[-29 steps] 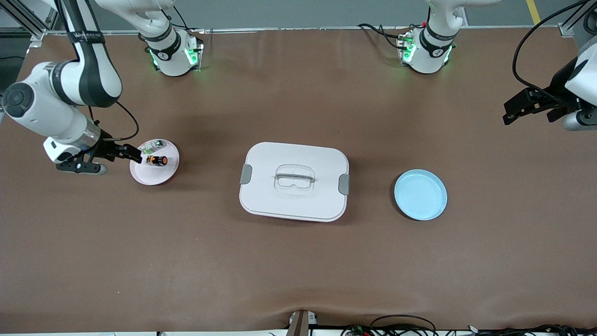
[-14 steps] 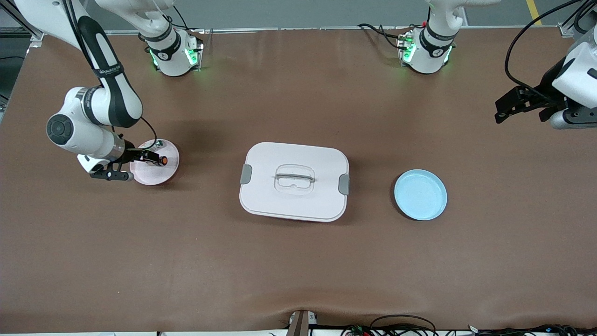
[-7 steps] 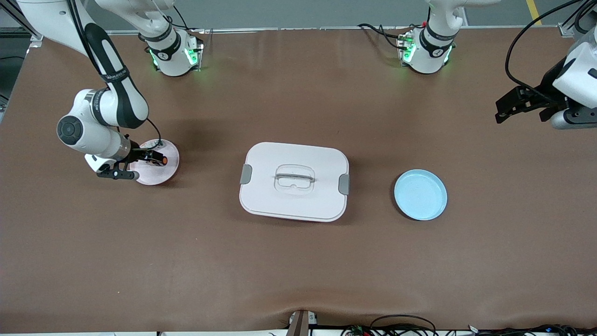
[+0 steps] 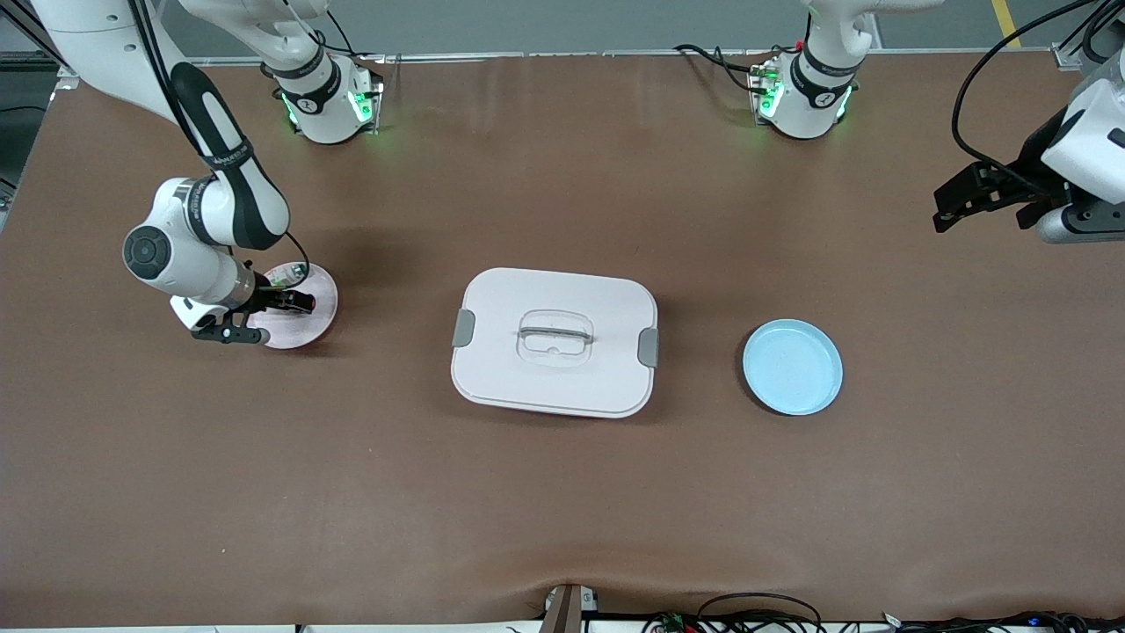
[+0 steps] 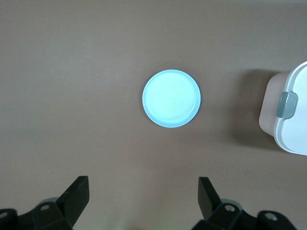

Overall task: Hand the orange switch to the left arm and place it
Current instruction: 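Lower the right gripper and close it on the orange switch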

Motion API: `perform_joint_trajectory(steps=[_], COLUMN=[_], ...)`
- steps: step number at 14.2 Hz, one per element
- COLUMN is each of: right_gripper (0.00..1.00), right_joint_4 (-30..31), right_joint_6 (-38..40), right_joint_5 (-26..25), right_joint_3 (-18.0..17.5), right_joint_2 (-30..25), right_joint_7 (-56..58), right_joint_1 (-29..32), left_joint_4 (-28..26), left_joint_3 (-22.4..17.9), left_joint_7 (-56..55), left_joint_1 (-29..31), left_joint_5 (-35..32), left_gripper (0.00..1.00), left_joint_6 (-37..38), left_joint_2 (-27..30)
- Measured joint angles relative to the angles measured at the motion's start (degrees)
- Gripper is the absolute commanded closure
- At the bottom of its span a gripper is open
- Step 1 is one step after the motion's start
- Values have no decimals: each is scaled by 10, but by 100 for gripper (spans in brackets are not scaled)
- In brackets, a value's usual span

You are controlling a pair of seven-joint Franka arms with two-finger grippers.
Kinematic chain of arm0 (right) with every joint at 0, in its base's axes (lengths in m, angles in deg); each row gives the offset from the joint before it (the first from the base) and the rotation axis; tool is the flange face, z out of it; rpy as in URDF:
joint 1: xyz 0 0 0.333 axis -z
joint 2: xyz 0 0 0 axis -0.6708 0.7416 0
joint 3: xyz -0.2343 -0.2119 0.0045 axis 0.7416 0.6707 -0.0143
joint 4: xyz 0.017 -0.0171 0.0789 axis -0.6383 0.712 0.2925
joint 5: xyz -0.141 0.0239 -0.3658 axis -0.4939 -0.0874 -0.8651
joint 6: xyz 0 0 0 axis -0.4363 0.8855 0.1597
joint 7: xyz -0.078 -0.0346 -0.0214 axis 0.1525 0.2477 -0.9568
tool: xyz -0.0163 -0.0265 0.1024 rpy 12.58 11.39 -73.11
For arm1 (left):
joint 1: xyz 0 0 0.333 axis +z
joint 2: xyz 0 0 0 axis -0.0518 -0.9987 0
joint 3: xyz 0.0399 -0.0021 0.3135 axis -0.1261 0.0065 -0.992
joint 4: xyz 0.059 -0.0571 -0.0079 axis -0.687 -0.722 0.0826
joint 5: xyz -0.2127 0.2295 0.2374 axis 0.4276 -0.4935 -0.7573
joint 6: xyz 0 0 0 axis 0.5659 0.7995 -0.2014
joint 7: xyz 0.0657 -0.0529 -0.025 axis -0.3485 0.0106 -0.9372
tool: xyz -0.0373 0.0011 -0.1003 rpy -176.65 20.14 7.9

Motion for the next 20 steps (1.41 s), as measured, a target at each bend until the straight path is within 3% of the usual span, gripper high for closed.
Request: perform_joint_trajectory(steps=[20], right_gripper=[0], right_joint_4=[9], right_joint_6=[-1], right_joint_5=[14], right_joint_3=[1], right_joint_2=[9], right_joint_7=[21], right_joint_1=[-2], left_joint_4=[-2], left_joint_3=[1], left_joint_7=[-1], left_joint_1=[-3], left_joint_5=[0], left_gripper=[0], left_joint_6=[2], left_joint_2=[-2])
